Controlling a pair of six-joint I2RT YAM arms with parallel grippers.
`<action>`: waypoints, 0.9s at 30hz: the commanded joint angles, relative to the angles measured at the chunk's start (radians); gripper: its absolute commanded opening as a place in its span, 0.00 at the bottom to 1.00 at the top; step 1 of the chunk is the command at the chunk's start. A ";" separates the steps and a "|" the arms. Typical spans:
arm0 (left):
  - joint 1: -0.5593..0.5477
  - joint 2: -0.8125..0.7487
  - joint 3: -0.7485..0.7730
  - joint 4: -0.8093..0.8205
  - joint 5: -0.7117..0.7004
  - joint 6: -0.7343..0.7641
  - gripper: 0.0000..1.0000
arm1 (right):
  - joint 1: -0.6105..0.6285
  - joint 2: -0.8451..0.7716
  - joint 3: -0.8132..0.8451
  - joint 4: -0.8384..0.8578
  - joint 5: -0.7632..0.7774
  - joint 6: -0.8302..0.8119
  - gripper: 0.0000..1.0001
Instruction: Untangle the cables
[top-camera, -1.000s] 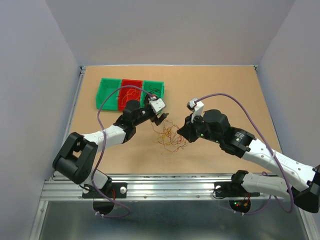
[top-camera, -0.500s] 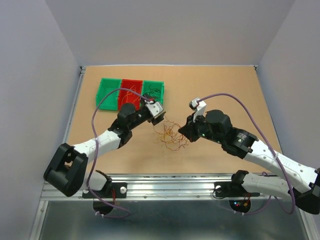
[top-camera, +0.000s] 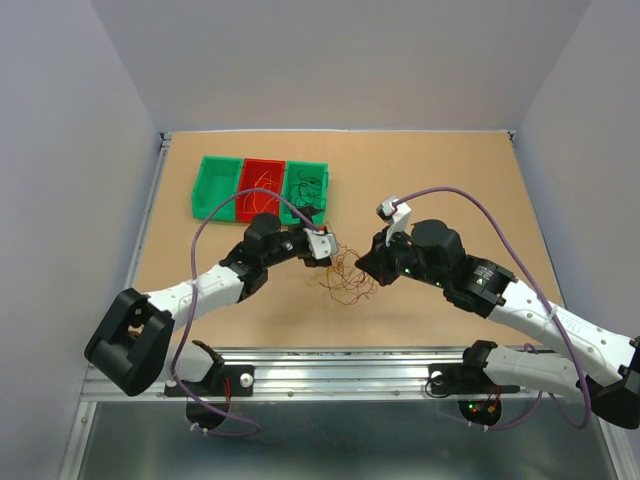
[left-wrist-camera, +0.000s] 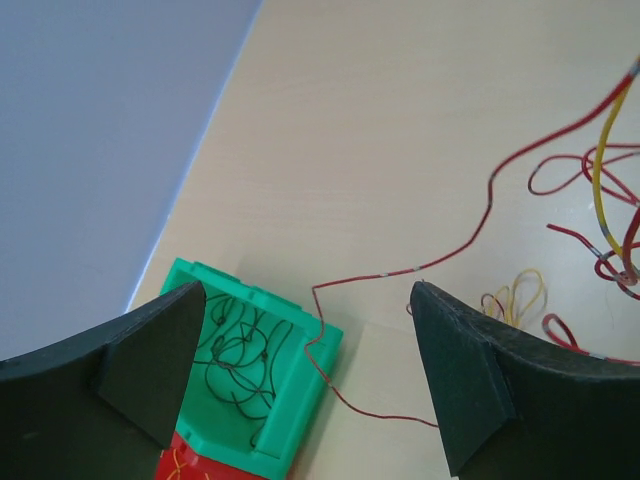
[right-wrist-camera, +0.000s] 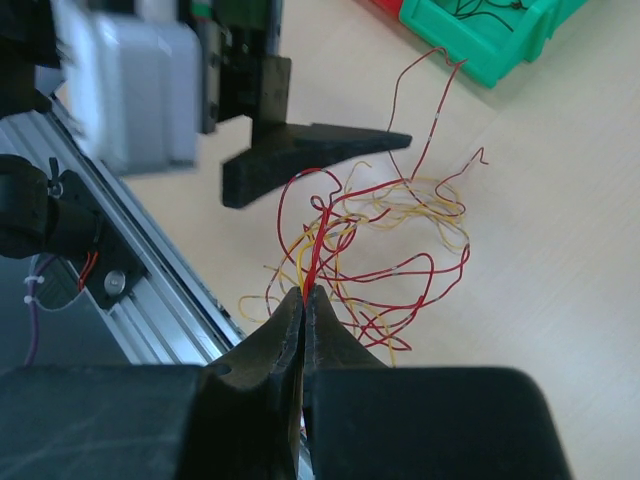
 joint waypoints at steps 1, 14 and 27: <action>-0.073 0.049 0.012 -0.013 -0.086 0.123 0.94 | 0.000 -0.006 -0.015 0.062 -0.045 -0.009 0.01; -0.131 0.167 0.075 0.043 -0.273 0.099 0.46 | -0.001 0.009 -0.014 0.065 -0.085 -0.011 0.01; -0.032 -0.026 0.057 0.061 -0.189 -0.111 0.00 | 0.000 -0.055 -0.046 0.054 0.323 0.077 0.01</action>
